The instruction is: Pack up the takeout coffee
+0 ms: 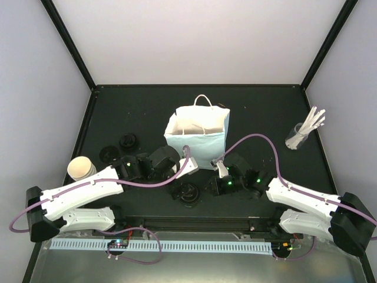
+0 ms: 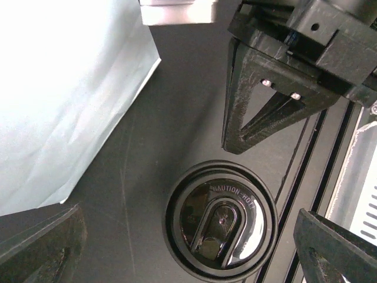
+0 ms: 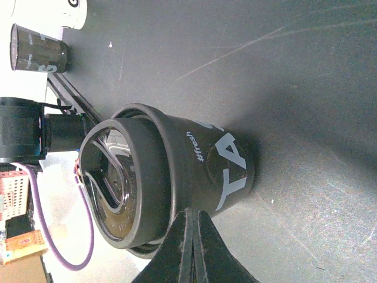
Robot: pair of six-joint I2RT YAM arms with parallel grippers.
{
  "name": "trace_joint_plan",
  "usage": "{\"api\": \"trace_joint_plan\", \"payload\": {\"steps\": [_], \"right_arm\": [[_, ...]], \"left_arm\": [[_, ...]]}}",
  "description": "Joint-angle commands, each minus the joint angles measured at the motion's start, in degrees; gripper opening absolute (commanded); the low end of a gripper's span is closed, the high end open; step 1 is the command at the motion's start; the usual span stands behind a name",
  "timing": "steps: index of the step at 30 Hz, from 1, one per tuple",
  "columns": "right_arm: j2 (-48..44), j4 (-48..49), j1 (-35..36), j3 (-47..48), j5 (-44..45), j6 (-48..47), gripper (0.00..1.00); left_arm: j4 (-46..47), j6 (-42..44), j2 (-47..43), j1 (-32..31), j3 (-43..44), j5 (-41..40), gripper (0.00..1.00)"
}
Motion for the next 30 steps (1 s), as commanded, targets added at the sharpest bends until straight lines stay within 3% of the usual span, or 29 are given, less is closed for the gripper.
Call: {"api": "trace_joint_plan", "payload": {"steps": [1,20,30], "right_arm": [[-1.0,-0.7,-0.3,1.3,0.1,-1.0,0.01],[-0.9,-0.7,-0.3,1.6,-0.5,-1.6,0.01],[-0.8,0.1,-0.4,1.2,-0.9,-1.2,0.01]], "left_arm": [[3.4,-0.5,0.6,1.5,-1.3,4.7,0.99],[4.9,-0.2,4.1,2.1,-4.0,8.3,0.99],[1.6,1.3,9.0,1.9,-1.3,9.3,0.99]]}}
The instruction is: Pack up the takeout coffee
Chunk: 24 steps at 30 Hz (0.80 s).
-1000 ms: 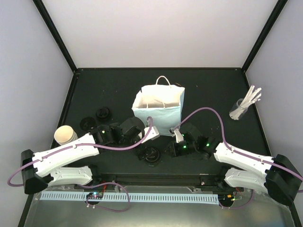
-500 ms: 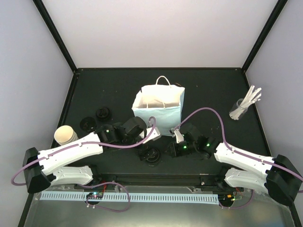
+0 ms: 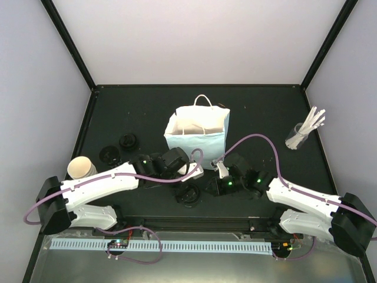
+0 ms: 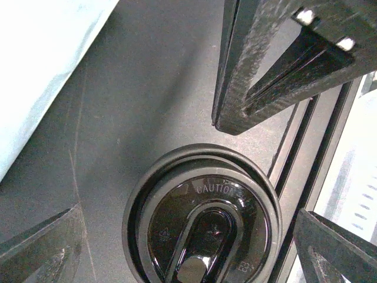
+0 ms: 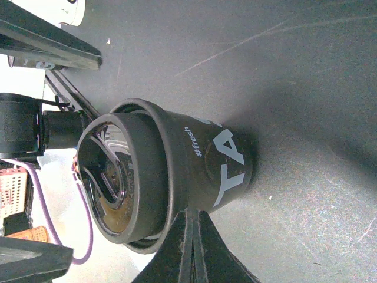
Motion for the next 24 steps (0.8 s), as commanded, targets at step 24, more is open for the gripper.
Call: {"api": "trace_joint_plan", "payload": {"steps": [24], "right_arm": [[-0.7,0.7,-0.3,1.3,-0.4,-0.3,0.01]], "left_arm": [[-4.0,4.0,5.3,-5.2,3.2,-5.0,0.92]]}}
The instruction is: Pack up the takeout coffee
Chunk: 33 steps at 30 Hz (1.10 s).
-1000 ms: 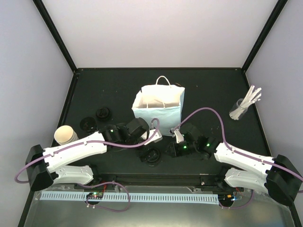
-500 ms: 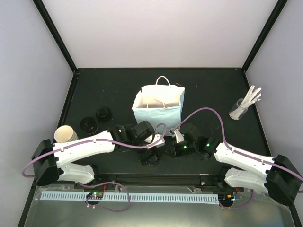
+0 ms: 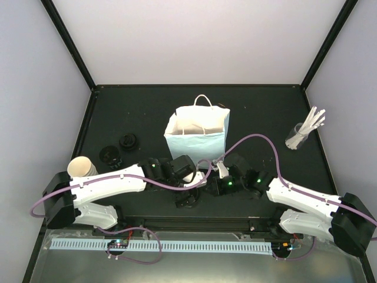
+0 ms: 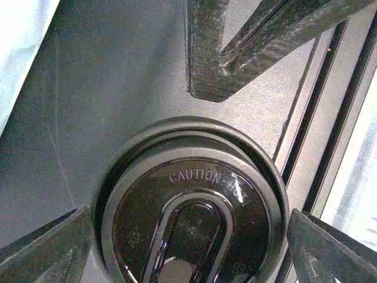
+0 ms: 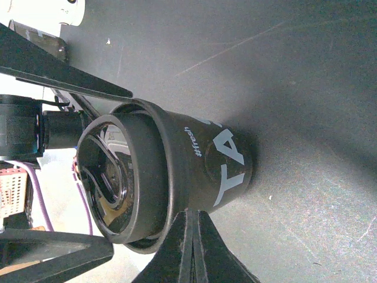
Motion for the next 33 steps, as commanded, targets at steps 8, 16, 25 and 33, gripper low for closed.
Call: {"api": "trace_joint_plan", "payload": {"steps": [8,16,25,33], "right_arm": [[-0.8,0.7,-0.3,1.3,-0.6,-0.2,0.01],[-0.8,1.6,-0.3,1.5,-1.3,0.4,0.01],[-0.8,1.6,-0.3,1.5,-1.3,0.5,0.01],[-1.2,1.7,-0.3,1.4,-1.2,0.6,0.01]], "left_arm": [[-1.6,1.8,1.7,-0.7,3.2,0.4,0.80],[-2.1,1.7,2.2,-1.0,3.3,0.5,0.80],[-2.7,1.1,1.4,-1.2,3.9,-2.5,0.89],[-4.3,1.3,3.6,-2.9,4.3,-4.5,0.86]]}}
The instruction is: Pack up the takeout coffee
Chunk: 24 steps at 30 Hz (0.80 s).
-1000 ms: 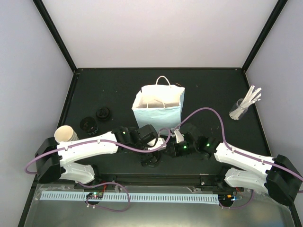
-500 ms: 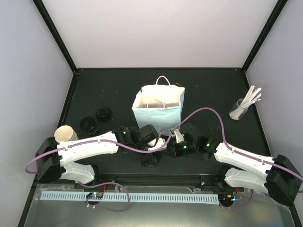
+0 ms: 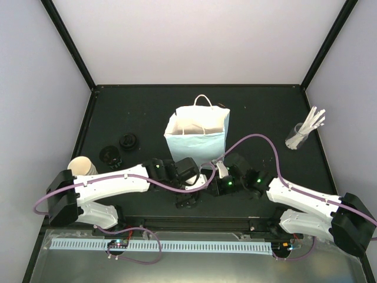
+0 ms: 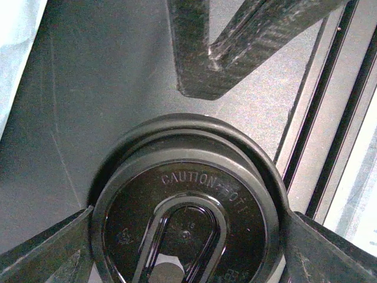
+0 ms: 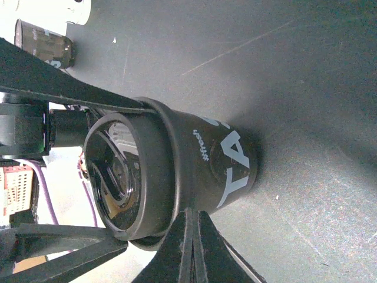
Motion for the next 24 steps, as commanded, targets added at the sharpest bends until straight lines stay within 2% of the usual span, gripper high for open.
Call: {"api": "trace_joint_plan", "payload": {"steps": [1,9,19,24], "right_arm": [[-1.2,1.2,-0.3,1.3,-0.3,0.3,0.01],[-1.5,1.7,-0.3,1.1,-0.7,0.9,0.01],[0.2,11.7,-0.3,-2.2,-4.6,6.4,0.01],[1.5,12.8,-0.3,-2.1,-4.2,7.5,0.01]], "left_arm": [[-1.9,0.3,1.3,-1.3,2.6,-2.4,0.85],[-2.9,0.2,2.4,-2.4,3.6,-4.0,0.82],[-1.9,0.2,2.0,-2.6,2.4,-4.9,0.75],[-1.9,0.1,2.3,-2.6,2.3,-5.5,0.74]]}}
